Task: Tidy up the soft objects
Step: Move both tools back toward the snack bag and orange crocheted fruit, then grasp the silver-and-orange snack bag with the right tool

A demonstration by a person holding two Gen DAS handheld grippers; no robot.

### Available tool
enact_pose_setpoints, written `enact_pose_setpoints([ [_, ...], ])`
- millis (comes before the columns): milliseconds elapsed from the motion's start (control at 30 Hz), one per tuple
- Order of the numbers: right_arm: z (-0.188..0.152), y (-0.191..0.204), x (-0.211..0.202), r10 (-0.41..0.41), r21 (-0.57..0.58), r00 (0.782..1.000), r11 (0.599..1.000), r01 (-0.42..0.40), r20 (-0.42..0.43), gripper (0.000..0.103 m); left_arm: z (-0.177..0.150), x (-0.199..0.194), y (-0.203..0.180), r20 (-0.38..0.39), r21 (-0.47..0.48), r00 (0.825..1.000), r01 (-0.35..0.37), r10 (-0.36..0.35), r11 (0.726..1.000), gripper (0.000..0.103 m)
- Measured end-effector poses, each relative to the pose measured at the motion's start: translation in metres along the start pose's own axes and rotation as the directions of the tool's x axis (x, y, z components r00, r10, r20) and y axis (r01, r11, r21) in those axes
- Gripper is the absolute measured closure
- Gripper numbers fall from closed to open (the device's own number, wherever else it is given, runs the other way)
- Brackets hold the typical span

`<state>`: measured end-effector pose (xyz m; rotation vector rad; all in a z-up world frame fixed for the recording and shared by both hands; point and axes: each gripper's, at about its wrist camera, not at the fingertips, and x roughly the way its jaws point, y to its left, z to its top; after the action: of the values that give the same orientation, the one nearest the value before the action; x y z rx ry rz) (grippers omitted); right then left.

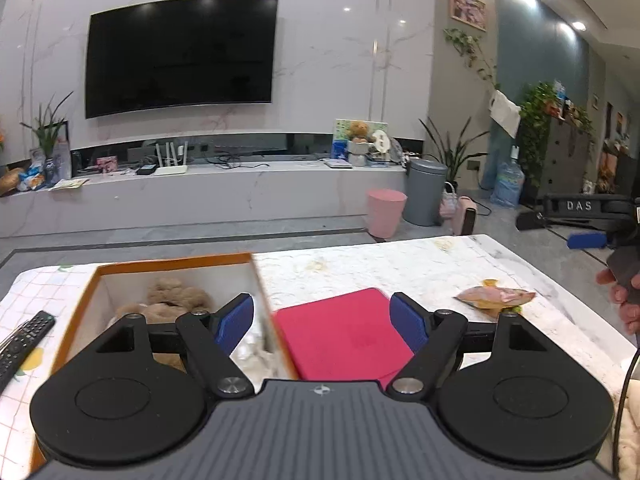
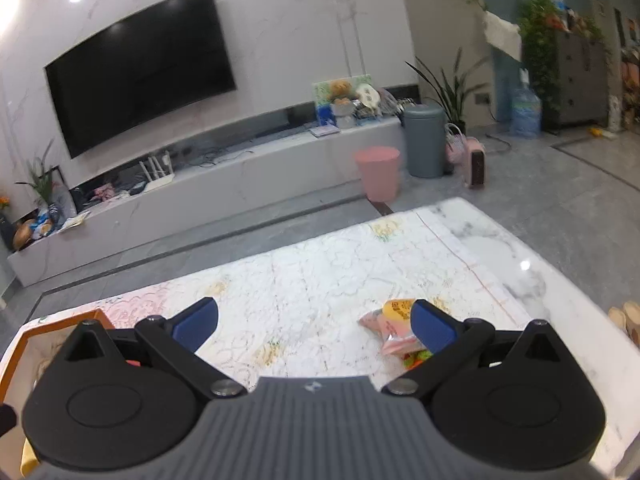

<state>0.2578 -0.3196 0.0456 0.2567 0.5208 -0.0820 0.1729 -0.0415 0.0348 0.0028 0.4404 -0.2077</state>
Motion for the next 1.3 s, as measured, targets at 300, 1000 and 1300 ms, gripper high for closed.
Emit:
enact_pose_setpoints([
  [300, 0.003, -0.006, -0.007, 0.06, -0.115, 0.998, 0.992, -0.061, -0.006, 0.003, -0.001, 0.021, -0.05, -0.047, -0.02, 0.998, -0.054, 0.053, 0.998, 0.012],
  [1000, -0.04, -0.126, 0.082, 0.0, 0.253, 0.992, 0.967, 0.033, -0.129, 0.003, -0.095, 0.089, -0.154, -0.052, 0.1, 0.989, 0.144, -0.139, 0.984, 0.012],
  [1300, -0.052, -0.108, 0.159, 0.094, 0.372, 0.985, 0.928, -0.034, -0.146, 0.003, -0.114, 0.098, -0.144, -0.156, 0.065, 0.976, 0.164, -0.152, 0.984, 0.012],
])
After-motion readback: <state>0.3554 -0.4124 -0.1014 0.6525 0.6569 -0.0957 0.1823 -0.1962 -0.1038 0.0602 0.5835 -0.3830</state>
